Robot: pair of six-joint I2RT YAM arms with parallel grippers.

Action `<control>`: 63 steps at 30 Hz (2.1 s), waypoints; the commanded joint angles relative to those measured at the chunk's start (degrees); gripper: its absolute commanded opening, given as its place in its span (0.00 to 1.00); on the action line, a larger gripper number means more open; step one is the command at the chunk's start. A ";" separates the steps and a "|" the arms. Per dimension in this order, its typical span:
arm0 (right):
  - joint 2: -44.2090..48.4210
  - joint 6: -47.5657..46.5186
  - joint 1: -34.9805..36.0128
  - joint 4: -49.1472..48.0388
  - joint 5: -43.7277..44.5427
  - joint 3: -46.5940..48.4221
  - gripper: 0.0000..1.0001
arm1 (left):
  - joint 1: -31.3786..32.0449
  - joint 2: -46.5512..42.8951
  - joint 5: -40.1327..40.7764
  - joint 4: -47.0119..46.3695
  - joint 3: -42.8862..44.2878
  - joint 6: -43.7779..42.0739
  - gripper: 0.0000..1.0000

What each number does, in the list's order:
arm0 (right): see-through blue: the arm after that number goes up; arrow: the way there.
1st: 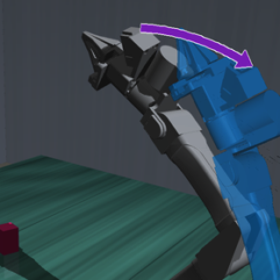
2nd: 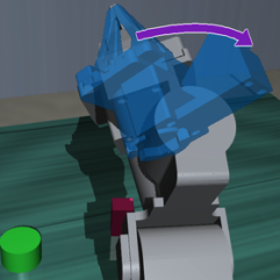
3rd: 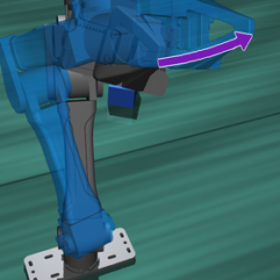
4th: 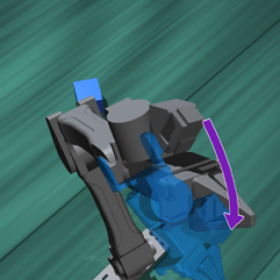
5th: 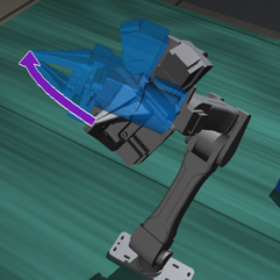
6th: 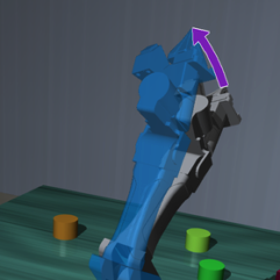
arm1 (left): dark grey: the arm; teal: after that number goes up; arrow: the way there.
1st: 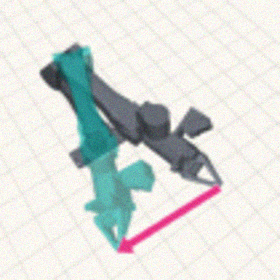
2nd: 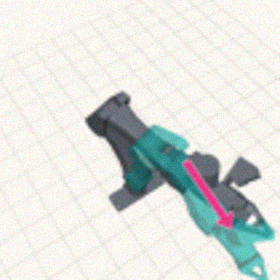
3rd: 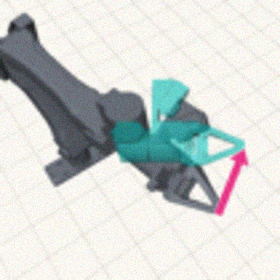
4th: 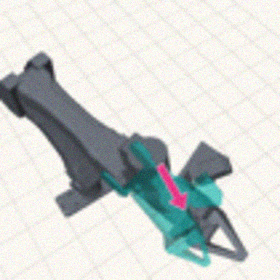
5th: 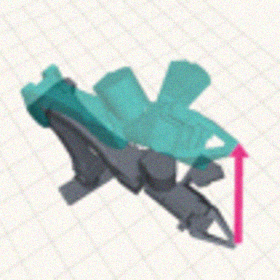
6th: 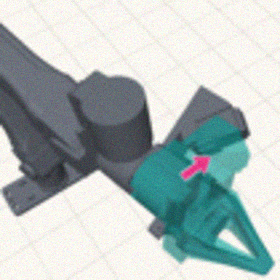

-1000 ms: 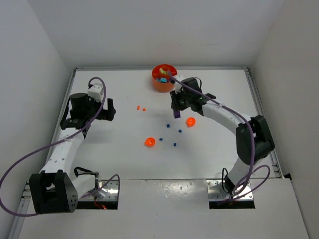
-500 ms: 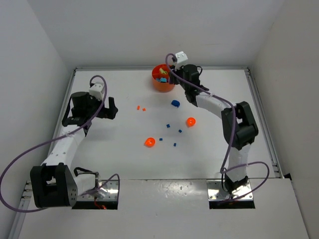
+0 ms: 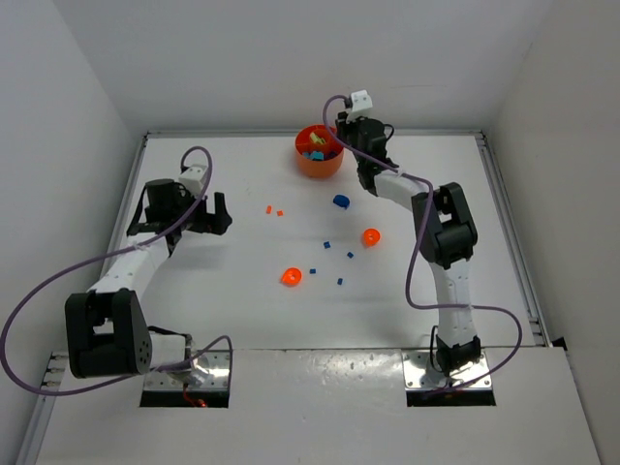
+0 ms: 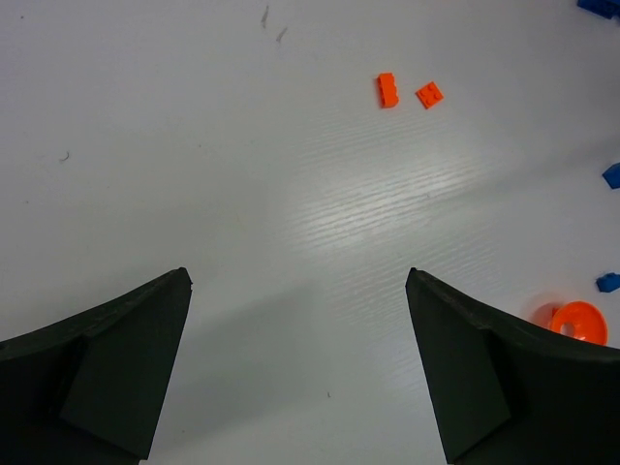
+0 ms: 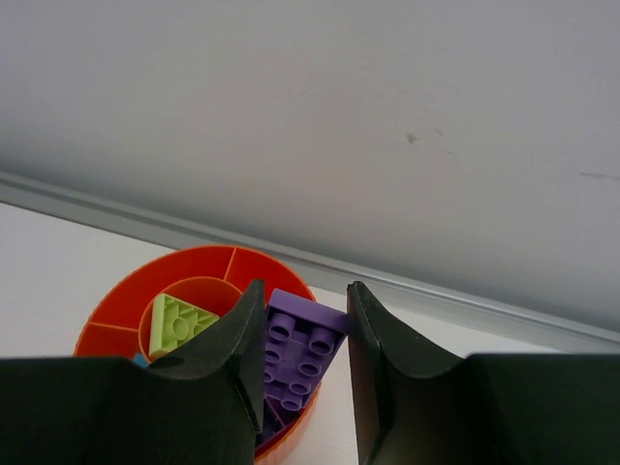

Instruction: Sort the legos into containers by color

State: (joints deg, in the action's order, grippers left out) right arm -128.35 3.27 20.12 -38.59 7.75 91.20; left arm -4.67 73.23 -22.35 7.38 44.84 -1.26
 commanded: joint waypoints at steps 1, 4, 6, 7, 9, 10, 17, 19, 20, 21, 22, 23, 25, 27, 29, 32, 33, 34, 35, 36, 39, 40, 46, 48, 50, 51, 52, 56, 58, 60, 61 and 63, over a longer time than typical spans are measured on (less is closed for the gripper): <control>-0.14 1.13 0.01 -6.94 -0.97 3.11 0.00 | -1.05 0.94 -1.12 -2.80 2.45 -0.68 1.00; -0.66 2.44 0.01 -6.15 -0.98 3.11 0.00 | -1.66 1.56 -1.12 -3.42 2.45 -0.68 1.00; -0.67 2.97 0.01 -4.92 -0.98 3.11 0.00 | -1.66 1.56 -1.12 -4.03 1.92 -0.68 1.00; -1.28 2.97 0.01 -4.92 -0.98 3.63 0.00 | -1.66 1.56 -1.12 -4.04 1.92 -0.68 1.00; -1.28 3.58 0.01 -3.78 -1.60 4.16 0.00 | -2.18 1.56 -1.12 -4.04 1.39 -0.68 1.00; -1.89 3.59 0.01 -3.77 -1.60 4.16 0.00 | -2.19 1.56 -1.12 -4.56 1.39 -0.68 1.00; -2.43 4.64 0.01 -2.37 -1.60 4.16 0.00 | -2.72 2.09 -1.65 -5.09 1.39 -0.68 1.00; -2.43 4.64 0.01 -1.06 -2.12 4.16 0.00 | -2.72 2.09 -1.65 -5.09 1.39 -0.68 1.00; -2.43 4.64 0.01 -1.05 -2.12 4.16 0.00 | -2.72 2.61 -1.65 -5.09 1.39 -0.68 1.00; -2.95 4.64 0.01 -0.09 -2.12 4.16 0.00 | -2.72 2.62 -1.65 -5.09 1.39 -0.15 1.00; -2.95 5.25 0.01 1.22 -2.12 4.77 0.03 | -2.72 2.62 -1.65 -5.61 1.39 -0.15 1.00; -2.95 5.26 0.01 1.84 -2.82 4.78 0.09 | -2.72 2.62 -1.65 -5.62 1.39 -0.15 1.00; -2.95 5.26 0.01 2.99 -3.61 4.78 0.30 | -2.72 2.62 -1.65 -5.62 1.39 -0.15 1.00; -2.95 5.78 0.01 2.99 -4.23 4.78 0.43 | -2.72 2.62 -1.65 -5.62 1.39 -0.15 1.00; -2.43 5.79 0.01 4.39 -4.23 4.78 0.50 | -2.72 2.62 -2.17 -5.62 0.87 -0.15 1.00; -1.81 6.40 0.01 6.23 -4.23 4.78 0.59 | -2.72 2.62 -2.17 -5.62 0.86 -0.15 1.00; -1.03 6.92 0.01 6.24 -4.84 4.78 0.61 | -2.72 2.62 -2.17 -5.62 0.86 -0.15 1.00; -0.06 6.93 0.01 6.85 -4.85 4.78 0.63 | -2.72 2.62 -2.17 -6.23 0.86 -0.15 1.00; 0.47 6.93 -0.51 7.47 -4.85 4.78 0.63 | -2.72 2.62 -2.17 -6.23 0.34 0.46 1.00; 1.00 6.93 -0.52 7.48 -4.85 4.78 0.63 | -2.72 2.62 -2.17 -6.23 0.34 0.47 1.00; 2.32 4.65 -1.05 8.09 -4.85 5.31 0.61 | -2.72 2.62 -2.70 -7.37 -0.19 1.17 1.00; 2.32 4.12 -1.74 8.09 -4.85 5.91 0.61 | -2.72 2.62 -2.70 -7.38 -0.71 1.78 1.00; 0.91 0.34 -3.50 7.13 -0.54 10.32 0.55 | -2.72 2.10 -3.32 -7.38 -1.33 1.78 1.00; -1.27 -1.15 -3.51 7.65 -0.01 12.58 0.55 | -2.72 2.09 -3.32 -7.38 -1.33 1.26 1.00; -3.03 -1.16 -4.12 9.22 -0.01 16.09 0.55 | -2.72 2.09 -3.32 -7.38 -1.33 1.26 1.00; -4.00 -1.16 -4.12 10.80 -0.01 17.33 0.55 | -2.72 2.61 -3.32 -7.38 -1.33 1.26 1.00; -5.92 -1.16 -4.12 11.60 -0.01 18.56 0.55 | -2.72 2.62 -3.32 -7.38 -1.33 1.26 1.00; -9.18 0.34 -4.74 12.92 -3.17 22.96 0.55 | -2.72 2.62 -2.79 -7.38 -0.81 1.26 1.00; -10.42 1.65 -4.74 14.75 -6.07 25.85 0.54 | -2.72 3.14 -2.79 -7.38 -0.81 0.73 1.00; -12.79 2.44 -5.26 17.13 -7.65 28.76 0.54 | -2.72 3.15 -2.26 -7.38 -0.81 0.73 1.00; -13.67 3.05 -5.27 19.67 -8.18 30.16 0.54 | -2.72 3.15 -2.26 -7.38 -0.81 0.73 1.00; -14.90 3.06 -5.27 21.53 -10.03 33.42 0.51 | -2.72 3.15 -2.26 -7.38 -0.81 0.73 1.00</control>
State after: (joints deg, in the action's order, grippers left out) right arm -141.99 4.73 15.11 -20.78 1.87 119.96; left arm -6.74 76.14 -24.25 2.39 43.64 0.05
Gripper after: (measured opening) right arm 0.520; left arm 0.995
